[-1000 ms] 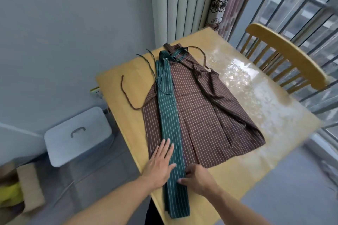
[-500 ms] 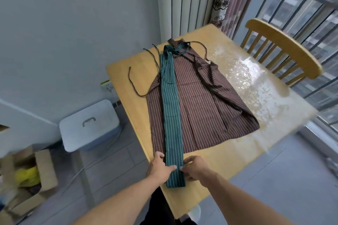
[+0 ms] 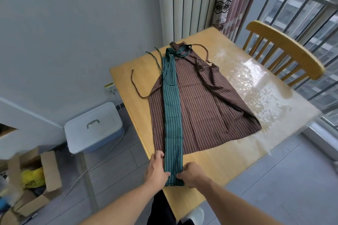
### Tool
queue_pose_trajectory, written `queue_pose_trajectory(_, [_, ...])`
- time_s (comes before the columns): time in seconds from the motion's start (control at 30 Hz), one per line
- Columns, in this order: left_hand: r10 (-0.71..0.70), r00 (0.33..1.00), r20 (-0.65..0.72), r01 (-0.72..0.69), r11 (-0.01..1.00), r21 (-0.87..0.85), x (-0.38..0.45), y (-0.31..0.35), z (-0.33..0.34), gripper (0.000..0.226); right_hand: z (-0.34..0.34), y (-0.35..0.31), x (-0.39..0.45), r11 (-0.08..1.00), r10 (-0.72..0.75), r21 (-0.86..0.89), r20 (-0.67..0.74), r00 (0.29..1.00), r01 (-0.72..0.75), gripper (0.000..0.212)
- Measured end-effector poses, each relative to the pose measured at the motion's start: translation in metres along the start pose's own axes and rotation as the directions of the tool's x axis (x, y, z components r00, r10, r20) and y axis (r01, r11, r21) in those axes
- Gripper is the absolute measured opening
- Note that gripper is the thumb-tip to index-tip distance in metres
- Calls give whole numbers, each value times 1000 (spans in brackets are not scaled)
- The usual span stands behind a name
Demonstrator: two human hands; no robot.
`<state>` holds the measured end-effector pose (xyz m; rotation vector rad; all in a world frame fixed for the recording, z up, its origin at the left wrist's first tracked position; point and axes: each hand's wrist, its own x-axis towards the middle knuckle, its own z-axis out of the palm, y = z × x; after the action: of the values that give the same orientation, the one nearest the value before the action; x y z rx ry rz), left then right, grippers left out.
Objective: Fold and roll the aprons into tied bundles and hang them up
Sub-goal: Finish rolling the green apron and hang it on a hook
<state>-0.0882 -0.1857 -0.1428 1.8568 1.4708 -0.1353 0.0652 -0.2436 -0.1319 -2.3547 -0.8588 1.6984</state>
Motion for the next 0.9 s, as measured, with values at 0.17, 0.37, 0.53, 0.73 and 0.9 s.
queue_pose_trajectory(0.17, [380,872,309,-446,877,181,-17,13,-41,97,-28,-17,-32,844,-177,502,-73,981,189,32])
queue_pose_trajectory(0.37, [358,930,-86,-364,929,-69,3,56,-74,44,-105,-63,-78,764,-478,497,8,878,411,34])
queue_pose_trajectory(0.53, [374,912,-168,-404,889,-216,5,102,-107,10,-164,-81,-101,772,-605,211,-43,795,599,13])
queue_pose_trajectory(0.73, [427,900,83,-374,857,-355,-28,122,-108,26,-187,-91,-126,721,-672,-224,3,741,655,58])
queue_pose_trajectory(0.9, [421,900,117,-329,829,-453,-37,111,-95,48,-193,-97,-139,775,-622,31,216,753,632,46])
